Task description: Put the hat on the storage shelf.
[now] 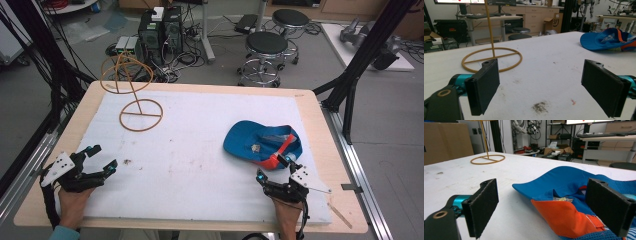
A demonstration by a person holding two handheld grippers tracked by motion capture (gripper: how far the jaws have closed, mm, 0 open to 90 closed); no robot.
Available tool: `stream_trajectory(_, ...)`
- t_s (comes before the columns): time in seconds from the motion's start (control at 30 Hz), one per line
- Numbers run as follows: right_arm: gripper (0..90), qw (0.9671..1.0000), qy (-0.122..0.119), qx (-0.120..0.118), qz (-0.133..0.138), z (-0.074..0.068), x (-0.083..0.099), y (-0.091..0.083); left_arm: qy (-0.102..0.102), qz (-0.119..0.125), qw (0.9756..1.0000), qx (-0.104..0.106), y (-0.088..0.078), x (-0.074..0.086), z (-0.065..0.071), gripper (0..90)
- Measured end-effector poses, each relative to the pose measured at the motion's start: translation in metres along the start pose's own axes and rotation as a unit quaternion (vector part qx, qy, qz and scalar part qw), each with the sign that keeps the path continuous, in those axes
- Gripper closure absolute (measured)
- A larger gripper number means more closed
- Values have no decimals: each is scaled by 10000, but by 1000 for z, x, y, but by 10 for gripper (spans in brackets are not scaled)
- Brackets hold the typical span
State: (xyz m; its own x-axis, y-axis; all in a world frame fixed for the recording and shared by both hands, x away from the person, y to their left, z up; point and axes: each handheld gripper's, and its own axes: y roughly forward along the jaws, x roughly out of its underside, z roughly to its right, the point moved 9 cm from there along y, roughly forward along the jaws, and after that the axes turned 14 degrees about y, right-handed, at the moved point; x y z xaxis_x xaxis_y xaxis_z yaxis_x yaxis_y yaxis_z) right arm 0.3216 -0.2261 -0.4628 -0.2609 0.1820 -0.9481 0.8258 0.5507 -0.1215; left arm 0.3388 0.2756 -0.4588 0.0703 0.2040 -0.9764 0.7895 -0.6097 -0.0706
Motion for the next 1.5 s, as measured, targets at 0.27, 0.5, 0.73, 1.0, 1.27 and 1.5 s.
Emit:
stream_trajectory(0.27, 108, 10000, -49, -16, -6, 0, 0, 0, 0, -6, 10000, -29, 0, 0, -1, 154)
stream_trajectory(0.5, 107, 10000, -2, -23, -4, 1, 0, 1, -5, -6, 10000, -24, 0, 0, 0, 154)
stream_trajectory(0.73, 108, 9999, -112, -65, -94, -2, 1, 2, 8, -3, 10000, -19, 0, 0, -1, 153)
stream_trajectory(1.0, 107, 9990, -166, 107, -406, 2, -4, 8, -27, 5, 10000, -17, 0, 0, -1, 154)
stream_trajectory(1.27, 108, 9959, -395, 392, -714, 14, -22, 11, -19, 6, 10000, -15, 0, 0, -1, 153)
stream_trajectory(1.5, 108, 9927, -481, 612, -920, 29, -35, 16, -18, 3, 10000, -15, 0, 0, -1, 153)
